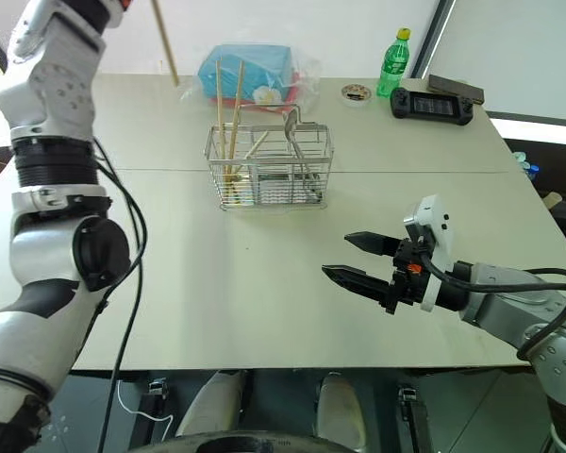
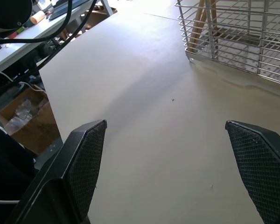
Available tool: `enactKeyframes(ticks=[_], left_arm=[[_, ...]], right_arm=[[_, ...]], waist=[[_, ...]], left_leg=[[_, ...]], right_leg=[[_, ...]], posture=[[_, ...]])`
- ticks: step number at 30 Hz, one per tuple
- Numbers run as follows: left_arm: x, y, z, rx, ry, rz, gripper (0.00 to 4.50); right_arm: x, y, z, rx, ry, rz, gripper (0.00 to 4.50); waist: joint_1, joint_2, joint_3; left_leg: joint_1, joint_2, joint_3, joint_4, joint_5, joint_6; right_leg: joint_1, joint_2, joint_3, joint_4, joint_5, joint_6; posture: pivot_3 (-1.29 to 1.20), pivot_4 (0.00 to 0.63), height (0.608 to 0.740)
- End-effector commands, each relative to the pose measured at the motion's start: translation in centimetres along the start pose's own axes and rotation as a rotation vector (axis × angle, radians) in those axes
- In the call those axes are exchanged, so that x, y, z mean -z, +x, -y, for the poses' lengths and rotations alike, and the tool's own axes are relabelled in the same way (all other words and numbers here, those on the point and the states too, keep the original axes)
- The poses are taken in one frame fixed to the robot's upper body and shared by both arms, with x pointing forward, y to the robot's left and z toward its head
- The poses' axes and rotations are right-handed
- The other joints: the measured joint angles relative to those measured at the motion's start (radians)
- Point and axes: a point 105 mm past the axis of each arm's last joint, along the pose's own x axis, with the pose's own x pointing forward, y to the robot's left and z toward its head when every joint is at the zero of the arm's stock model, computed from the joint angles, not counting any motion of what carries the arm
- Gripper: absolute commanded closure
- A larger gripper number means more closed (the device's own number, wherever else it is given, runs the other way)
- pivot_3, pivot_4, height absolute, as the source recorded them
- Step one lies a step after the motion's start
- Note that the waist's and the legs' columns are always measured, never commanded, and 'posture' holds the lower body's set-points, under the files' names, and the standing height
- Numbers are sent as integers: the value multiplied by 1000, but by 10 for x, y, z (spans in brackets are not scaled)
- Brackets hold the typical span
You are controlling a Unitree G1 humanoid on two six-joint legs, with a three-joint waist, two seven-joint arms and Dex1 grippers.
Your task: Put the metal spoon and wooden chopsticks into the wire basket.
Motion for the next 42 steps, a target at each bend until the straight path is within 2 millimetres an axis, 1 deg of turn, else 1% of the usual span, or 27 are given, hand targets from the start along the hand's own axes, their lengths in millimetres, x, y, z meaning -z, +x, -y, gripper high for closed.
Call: enactKeyframes(ticks=[1, 4, 9, 11, 18, 21, 22, 23, 27, 28, 30, 35, 38, 40, 42], left_arm=[[11, 4, 17, 63, 21, 1, 4426], [42, -4, 26, 102, 24, -62, 4426], [70, -18, 30, 106, 13, -124, 4426], [77, -23, 33, 114, 17, -135, 4426], [88, -34, 37, 103, -10, -159, 4426], [91, -39, 38, 95, -50, -166, 3411], [91, -41, 37, 90, -64, -167, 2933], [90, -42, 36, 84, -74, -165, 2375], [83, -47, 32, 53, -96, -155, 414], [80, -48, 31, 49, -105, -155, 29], [73, -51, 29, 53, -114, -152, 29], [46, -60, 23, 99, -124, -150, 29], [32, -64, 10, 87, -125, -172, 29], [14, -67, 2, 100, -93, -166, 29], [1, -73, -6, 132, -41, -197, 29]], right_arm=[[-12, -4, -3, 10, -56, 42, 257], [-14, -7, -4, 30, -58, 63, 257], [-22, -9, -2, 68, -54, 125, 257], [-25, -10, -1, 82, -54, 144, 257], [-32, -10, 2, 89, -51, 171, 257], [-34, -10, 3, 87, -46, 177, 257], [-34, -10, 4, 86, -45, 178, 257], [-34, -9, 4, 83, -44, 177, 257], [-34, -7, 6, 75, -41, 175, 257], [-34, -7, 6, 74, -41, 174, 257], [-35, -5, 8, 71, -40, 173, 257], [-36, -2, 11, 57, -38, 173, 257], [-36, 0, 12, 46, -38, 172, 257], [-36, 2, 12, 38, -41, 167, 257], [-36, 1, 13, 36, -53, 152, 257]], waist=[[0, 0, 0], [-1, 0, 0], [0, 0, 0], [1, 0, 0], [2, 0, 0], [2, 0, 0], [1, 0, 0], [1, 0, 0], [2, 0, 0], [2, 0, 0], [2, 0, 0], [0, 1, 0], [-1, 1, 0], [-2, 1, 0], [-5, 2, 1]], left_leg=[[0, 0, 0, 0, 0, 0], [0, 0, 0, 0, -1, 1], [0, 0, 0, -1, -1, 2], [-1, 0, 0, 0, -1, 2], [-1, 0, 0, 1, -1, 2], [-1, 0, 0, 0, -1, 2], [-1, 0, 0, 0, -1, 2], [-1, 0, 0, 0, -1, 2], [-1, 0, 0, 0, -1, 2], [-1, 0, 0, 0, -1, 2], [-1, 0, 0, 0, -1, 2], [-1, 0, 0, 0, -1, 2], [0, 0, 0, 0, -1, 2], [0, 0, 0, 0, -1, 2], [0, 0, 0, 0, -1, 2]], right_leg=[[0, 0, 0, 0, 0, 0], [0, 0, 0, 0, 0, 0], [-1, 0, 0, 1, 0, 0], [-1, 0, 0, 0, 0, 0], [0, 0, 0, 0, 0, 0], [0, 0, 0, 0, 0, 0], [0, 0, 0, 0, 0, 0], [0, 0, 0, 0, 0, 0], [0, 0, 0, 0, 0, 0], [0, 0, 0, 0, 0, 0], [0, 0, 0, 0, 0, 0], [0, 0, 0, 0, 0, 0], [0, 0, 0, 0, 0, 0], [-1, 0, 0, 0, 0, 0], [-1, 0, 0, 0, 0, 0]], posture=[[0, 150, 731], [0, 150, 731], [0, 150, 731], [0, 150, 731], [0, 150, 731], [0, 150, 731], [0, 150, 731], [0, 150, 731], [0, 150, 731], [0, 150, 731], [0, 150, 731], [0, 150, 731], [0, 150, 731], [0, 150, 731], [0, 150, 731]])
